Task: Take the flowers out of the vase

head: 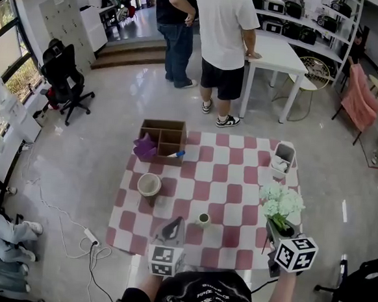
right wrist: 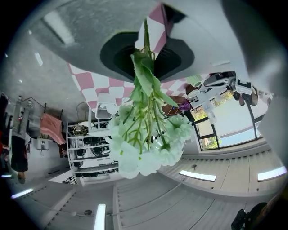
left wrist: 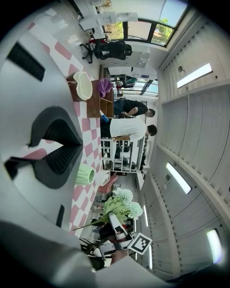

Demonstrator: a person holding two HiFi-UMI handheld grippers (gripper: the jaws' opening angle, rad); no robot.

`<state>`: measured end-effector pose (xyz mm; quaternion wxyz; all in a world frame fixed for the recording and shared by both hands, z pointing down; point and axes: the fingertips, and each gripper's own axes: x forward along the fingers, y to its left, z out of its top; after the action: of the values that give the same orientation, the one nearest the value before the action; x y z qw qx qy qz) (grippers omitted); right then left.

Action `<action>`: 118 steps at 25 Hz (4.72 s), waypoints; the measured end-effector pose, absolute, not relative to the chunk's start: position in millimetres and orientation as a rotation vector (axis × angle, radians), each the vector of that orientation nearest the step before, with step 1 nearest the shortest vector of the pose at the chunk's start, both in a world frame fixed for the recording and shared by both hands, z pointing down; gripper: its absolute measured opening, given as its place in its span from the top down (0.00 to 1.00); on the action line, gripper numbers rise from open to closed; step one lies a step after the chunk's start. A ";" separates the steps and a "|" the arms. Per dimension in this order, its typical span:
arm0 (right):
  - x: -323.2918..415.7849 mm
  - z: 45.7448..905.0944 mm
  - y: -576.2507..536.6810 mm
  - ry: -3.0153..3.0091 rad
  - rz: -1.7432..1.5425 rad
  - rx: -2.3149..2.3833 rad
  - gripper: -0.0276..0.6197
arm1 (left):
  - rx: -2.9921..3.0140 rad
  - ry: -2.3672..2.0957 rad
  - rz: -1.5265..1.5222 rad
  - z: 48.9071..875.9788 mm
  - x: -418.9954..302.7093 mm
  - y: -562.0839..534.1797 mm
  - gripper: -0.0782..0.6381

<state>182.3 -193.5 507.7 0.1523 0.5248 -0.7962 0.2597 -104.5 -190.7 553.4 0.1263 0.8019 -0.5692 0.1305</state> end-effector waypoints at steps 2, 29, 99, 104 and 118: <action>183.3 512.4 -194.6 -2.264 0.757 1.496 0.82 | 2.332 -1.660 0.384 553.7 -105.1 -191.9 0.88; 175.3 594.9 -206.7 -2.038 0.885 1.332 0.82 | 2.264 -1.710 0.407 561.3 -123.1 -208.0 0.88; 177.3 491.4 -186.1 -2.398 0.319 1.741 0.33 | 2.363 -1.683 0.330 535.4 -129.9 -191.2 0.88; 164.8 475.5 -178.1 -2.418 0.218 1.742 0.42 | 2.379 -1.707 0.304 525.9 -139.7 -185.1 0.88; 165.3 474.3 -168.4 -2.300 0.111 1.858 0.89 | 2.424 -1.722 0.258 510.2 -151.1 -179.9 0.88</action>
<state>165.3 -168.4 474.3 0.0912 0.6254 -0.7741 0.0374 -151.1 -179.9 510.2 0.0784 0.8097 -0.5752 0.0860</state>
